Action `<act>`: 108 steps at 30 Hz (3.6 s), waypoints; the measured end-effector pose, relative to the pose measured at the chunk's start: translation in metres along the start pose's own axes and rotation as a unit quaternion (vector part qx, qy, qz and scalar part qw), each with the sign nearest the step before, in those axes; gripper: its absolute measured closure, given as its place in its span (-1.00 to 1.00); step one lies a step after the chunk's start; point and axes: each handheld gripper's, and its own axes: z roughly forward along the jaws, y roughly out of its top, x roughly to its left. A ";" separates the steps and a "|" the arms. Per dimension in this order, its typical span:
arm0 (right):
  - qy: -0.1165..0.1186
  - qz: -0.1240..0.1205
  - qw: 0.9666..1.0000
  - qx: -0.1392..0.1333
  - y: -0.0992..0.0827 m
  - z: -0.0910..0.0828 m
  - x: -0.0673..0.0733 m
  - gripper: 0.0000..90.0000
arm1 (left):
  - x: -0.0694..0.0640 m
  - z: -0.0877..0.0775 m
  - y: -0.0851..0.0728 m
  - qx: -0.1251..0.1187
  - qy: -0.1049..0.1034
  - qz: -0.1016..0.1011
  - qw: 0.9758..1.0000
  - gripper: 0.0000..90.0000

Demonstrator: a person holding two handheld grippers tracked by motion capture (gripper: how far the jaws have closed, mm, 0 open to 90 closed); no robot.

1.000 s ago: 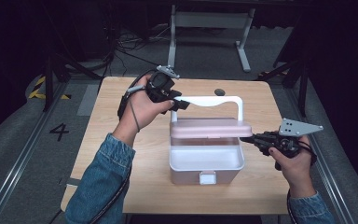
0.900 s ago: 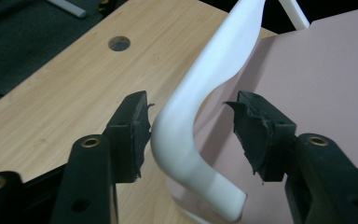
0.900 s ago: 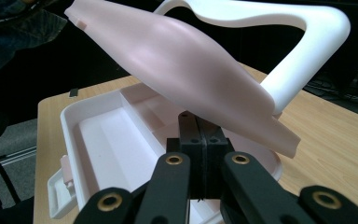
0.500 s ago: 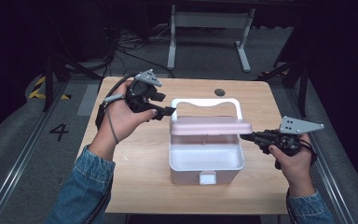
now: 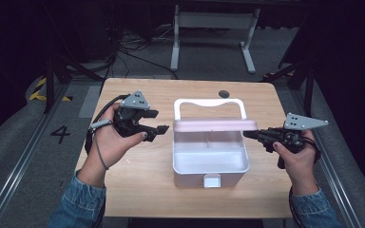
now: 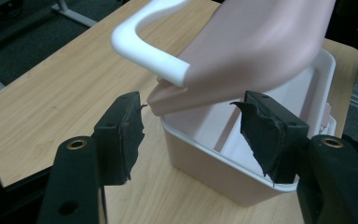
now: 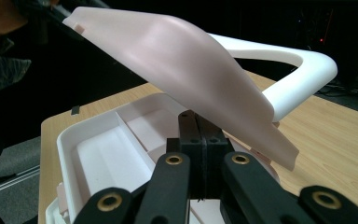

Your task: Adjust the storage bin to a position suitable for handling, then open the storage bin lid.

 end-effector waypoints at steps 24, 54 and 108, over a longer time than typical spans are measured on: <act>0.005 0.014 1.000 -0.010 0.004 0.004 -0.006 1.00 | -0.009 0.046 0.000 -0.050 0.004 0.036 0.998 0.05; -0.066 0.012 0.995 0.071 0.001 -0.048 0.002 0.37 | 0.006 0.052 0.011 -0.052 0.003 0.028 0.998 0.31; -0.113 0.095 0.985 0.089 -0.039 -0.093 -0.006 0.31 | 0.070 0.105 0.046 -0.077 0.017 -0.033 0.996 0.46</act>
